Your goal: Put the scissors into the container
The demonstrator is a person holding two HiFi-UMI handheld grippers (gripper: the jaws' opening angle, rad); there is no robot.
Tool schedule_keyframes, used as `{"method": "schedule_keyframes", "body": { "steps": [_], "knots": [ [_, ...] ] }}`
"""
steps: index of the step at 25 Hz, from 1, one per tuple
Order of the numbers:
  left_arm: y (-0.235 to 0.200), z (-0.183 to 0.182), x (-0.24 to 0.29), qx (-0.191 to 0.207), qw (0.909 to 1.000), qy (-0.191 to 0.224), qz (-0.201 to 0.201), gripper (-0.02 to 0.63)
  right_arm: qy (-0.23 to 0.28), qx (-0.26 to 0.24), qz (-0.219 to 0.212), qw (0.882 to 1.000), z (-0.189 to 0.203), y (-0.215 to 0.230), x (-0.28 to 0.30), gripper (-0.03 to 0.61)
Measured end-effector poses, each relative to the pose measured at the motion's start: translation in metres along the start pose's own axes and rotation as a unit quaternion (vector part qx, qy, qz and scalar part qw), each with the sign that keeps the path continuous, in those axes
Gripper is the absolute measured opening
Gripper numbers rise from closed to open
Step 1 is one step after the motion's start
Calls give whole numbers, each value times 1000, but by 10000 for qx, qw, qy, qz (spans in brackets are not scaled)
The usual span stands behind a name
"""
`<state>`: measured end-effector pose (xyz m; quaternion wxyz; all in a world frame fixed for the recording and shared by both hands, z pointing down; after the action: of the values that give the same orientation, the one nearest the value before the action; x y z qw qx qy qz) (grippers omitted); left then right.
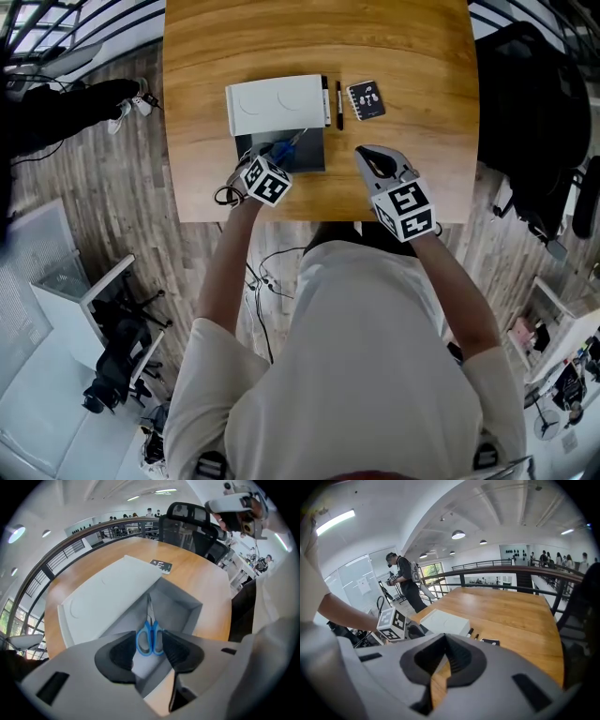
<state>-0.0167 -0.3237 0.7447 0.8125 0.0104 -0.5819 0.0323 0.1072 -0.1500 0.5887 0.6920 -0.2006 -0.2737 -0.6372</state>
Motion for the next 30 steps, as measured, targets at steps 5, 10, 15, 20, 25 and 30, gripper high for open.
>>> {"method": "schedule_keyframes", "body": {
  "steps": [5,10,15,20,25,30],
  "knots": [
    [8,-5,-26,-42,9995,314,-95,170,95,-173,107,9997,-3,-11,-14,3],
    [20,-8,-52,-191,9982,563,-59,164,173,-342,170,9991,-4,-21,-29,3],
    [42,-12,-89,-383,9945,954,-188,128,271,-482,170,9983,0,-34,-50,3],
    [69,-7,-132,-805,9866,1396,-264,91,299,-861,6,9958,2,-47,-74,3],
    [100,-10,-169,-1288,9724,1875,-516,25,440,-1072,-139,9932,2,-44,-104,3],
    [144,-13,-199,-1674,9581,2215,-707,7,599,-1222,-309,9902,11,-47,-141,3]
  ]
}}
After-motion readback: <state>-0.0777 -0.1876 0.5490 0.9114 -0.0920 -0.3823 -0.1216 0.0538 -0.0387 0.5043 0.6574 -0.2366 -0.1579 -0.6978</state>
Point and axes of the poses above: the fingertips, and each gripper's own axes: x forward along the fingers, y to its right, z out of its underside, the point moved 5 cm from there along -x, backward along the fingers, and after that the axes turned 11 degrees about -x, right-handed, at the moved point
